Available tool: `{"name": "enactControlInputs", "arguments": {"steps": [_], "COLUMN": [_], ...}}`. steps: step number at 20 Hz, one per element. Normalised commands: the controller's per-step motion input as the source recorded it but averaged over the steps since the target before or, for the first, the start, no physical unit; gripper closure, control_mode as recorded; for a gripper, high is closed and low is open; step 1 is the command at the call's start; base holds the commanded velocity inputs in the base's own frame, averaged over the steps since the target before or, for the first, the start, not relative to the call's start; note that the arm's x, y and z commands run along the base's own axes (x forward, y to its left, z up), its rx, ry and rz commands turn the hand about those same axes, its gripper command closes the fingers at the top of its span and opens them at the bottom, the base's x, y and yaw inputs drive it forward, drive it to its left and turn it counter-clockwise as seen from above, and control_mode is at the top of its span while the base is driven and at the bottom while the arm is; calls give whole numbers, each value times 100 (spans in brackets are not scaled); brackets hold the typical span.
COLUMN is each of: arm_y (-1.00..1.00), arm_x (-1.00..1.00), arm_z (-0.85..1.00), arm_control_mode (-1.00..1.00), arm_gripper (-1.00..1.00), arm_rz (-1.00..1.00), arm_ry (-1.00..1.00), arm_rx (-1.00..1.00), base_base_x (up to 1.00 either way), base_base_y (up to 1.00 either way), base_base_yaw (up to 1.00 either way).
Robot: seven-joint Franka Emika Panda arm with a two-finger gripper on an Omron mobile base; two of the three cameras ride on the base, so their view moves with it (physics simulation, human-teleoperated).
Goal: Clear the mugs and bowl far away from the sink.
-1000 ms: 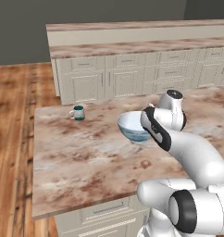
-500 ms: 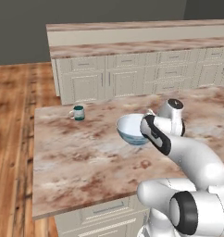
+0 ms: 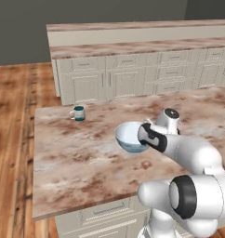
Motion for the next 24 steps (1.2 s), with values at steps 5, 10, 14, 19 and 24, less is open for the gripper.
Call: {"name": "enactControlInputs", "arguments": {"steps": [5, 10, 14, 19, 24], "arm_y": [0, 0, 0, 5, 0], "arm_x": [19, 5, 5, 5, -8], "arm_z": [-36, -41, -41, -11, 15], "arm_control_mode": [-100, -100, -100, -100, -100], "arm_gripper": [100, 100, 100, -100, -100], "arm_rz": [5, 6, 5, 1, 0], "arm_ry": [0, 0, 0, 1, -3], "arm_rx": [0, 0, 0, 0, 0], "base_base_x": [0, 0, 0, 0, 0], "base_base_y": [0, 0, 0, 0, 0], "base_base_yaw": [0, 0, 0, 0, 0]}}
